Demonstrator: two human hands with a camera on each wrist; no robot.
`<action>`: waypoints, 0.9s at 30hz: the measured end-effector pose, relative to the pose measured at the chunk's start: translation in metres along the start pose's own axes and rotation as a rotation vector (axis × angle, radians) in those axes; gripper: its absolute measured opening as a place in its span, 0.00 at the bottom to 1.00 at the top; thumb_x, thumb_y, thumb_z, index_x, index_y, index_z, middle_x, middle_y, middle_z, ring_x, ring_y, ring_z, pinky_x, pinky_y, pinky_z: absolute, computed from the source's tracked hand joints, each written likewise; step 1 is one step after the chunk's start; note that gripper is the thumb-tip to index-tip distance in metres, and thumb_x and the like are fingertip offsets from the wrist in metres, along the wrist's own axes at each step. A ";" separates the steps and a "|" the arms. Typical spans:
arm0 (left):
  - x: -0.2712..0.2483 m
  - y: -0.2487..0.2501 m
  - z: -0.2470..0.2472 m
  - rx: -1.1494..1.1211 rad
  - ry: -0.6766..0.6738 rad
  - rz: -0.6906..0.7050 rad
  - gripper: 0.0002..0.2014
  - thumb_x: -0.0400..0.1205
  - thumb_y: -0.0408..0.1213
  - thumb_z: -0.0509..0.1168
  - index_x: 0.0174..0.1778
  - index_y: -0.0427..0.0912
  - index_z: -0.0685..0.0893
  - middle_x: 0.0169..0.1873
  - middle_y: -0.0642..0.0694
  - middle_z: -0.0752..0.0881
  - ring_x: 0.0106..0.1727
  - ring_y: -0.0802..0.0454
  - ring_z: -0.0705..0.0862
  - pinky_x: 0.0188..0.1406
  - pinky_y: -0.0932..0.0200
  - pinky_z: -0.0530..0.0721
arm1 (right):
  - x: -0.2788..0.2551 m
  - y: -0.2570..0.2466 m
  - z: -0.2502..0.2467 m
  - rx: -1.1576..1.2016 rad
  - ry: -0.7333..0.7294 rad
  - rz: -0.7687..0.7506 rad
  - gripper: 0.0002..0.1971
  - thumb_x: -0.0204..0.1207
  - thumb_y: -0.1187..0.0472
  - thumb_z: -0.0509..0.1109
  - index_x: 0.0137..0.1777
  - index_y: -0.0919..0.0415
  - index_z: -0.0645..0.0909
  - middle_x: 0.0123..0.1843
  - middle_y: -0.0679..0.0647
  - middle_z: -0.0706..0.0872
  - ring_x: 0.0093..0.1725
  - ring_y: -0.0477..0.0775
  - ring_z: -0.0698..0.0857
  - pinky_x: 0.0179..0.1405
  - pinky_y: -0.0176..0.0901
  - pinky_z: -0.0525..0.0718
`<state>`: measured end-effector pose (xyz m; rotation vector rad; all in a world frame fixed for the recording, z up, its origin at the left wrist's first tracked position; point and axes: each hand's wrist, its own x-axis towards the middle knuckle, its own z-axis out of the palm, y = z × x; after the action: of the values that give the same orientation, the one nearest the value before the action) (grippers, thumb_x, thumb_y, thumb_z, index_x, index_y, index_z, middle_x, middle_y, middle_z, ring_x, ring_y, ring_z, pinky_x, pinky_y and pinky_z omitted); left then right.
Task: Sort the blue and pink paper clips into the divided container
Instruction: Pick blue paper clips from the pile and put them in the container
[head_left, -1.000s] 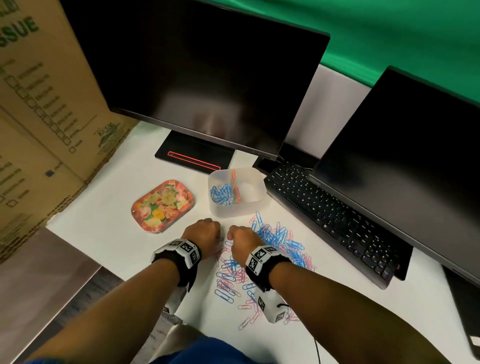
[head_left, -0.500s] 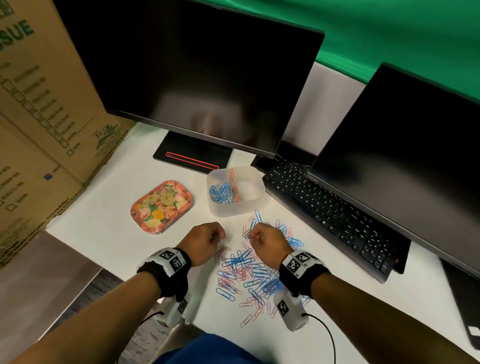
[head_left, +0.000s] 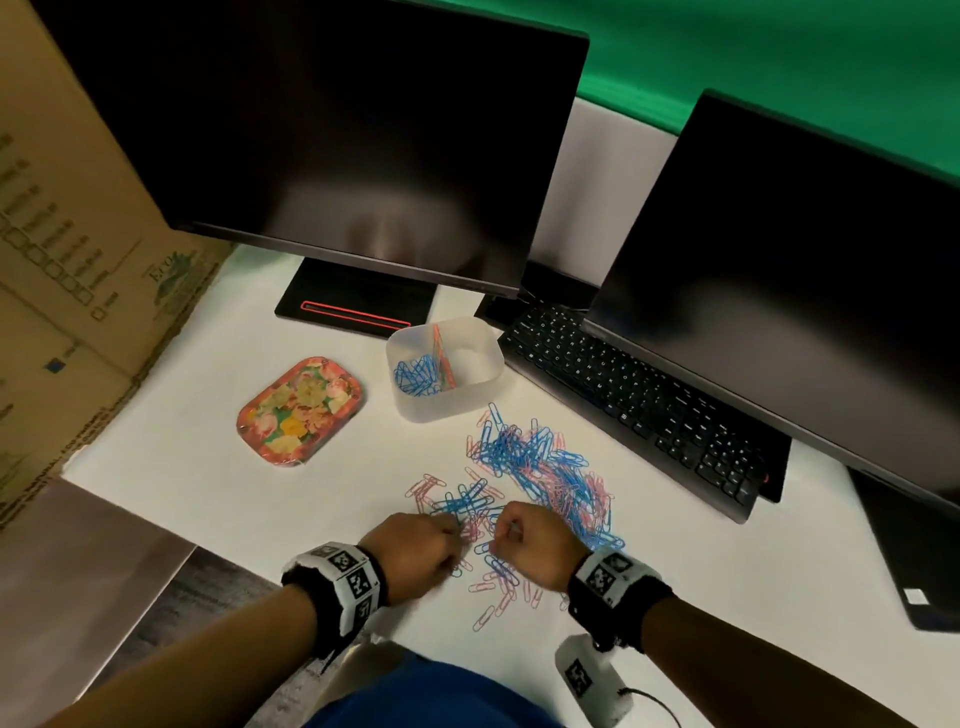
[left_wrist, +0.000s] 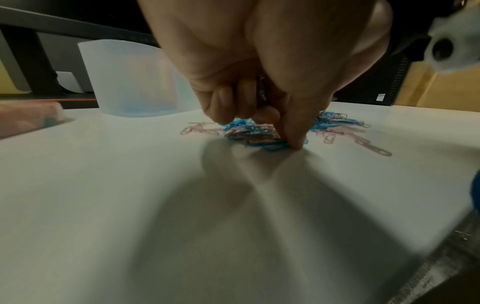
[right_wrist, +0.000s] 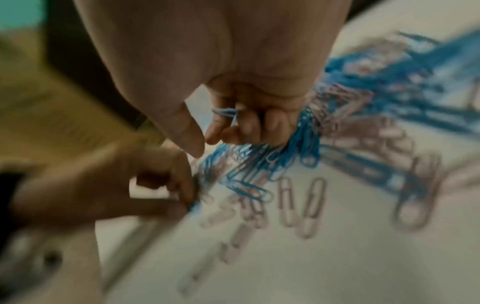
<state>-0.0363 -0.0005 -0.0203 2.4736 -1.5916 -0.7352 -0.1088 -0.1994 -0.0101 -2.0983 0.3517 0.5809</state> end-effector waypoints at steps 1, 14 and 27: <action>0.001 0.003 -0.001 0.015 -0.009 -0.018 0.10 0.83 0.42 0.57 0.54 0.47 0.81 0.56 0.48 0.78 0.49 0.43 0.82 0.40 0.53 0.74 | -0.003 0.001 0.005 -0.129 -0.012 -0.049 0.07 0.73 0.62 0.70 0.37 0.51 0.77 0.31 0.44 0.77 0.30 0.40 0.74 0.32 0.35 0.71; -0.006 -0.010 -0.018 -0.402 0.217 -0.216 0.07 0.77 0.36 0.62 0.46 0.52 0.81 0.38 0.58 0.83 0.40 0.55 0.80 0.40 0.59 0.78 | 0.004 0.007 0.019 -0.463 -0.014 -0.099 0.09 0.75 0.65 0.61 0.40 0.50 0.77 0.46 0.51 0.81 0.47 0.56 0.81 0.43 0.41 0.77; 0.004 -0.033 -0.079 -1.791 0.578 -0.500 0.09 0.83 0.22 0.58 0.52 0.31 0.84 0.35 0.39 0.80 0.32 0.46 0.82 0.25 0.58 0.78 | 0.014 -0.047 -0.033 0.685 0.026 0.080 0.08 0.80 0.74 0.64 0.50 0.67 0.84 0.40 0.58 0.84 0.33 0.50 0.84 0.35 0.42 0.85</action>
<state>0.0278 -0.0019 0.0364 1.2940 0.1676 -0.7638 -0.0667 -0.2014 0.0306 -1.4378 0.5614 0.4018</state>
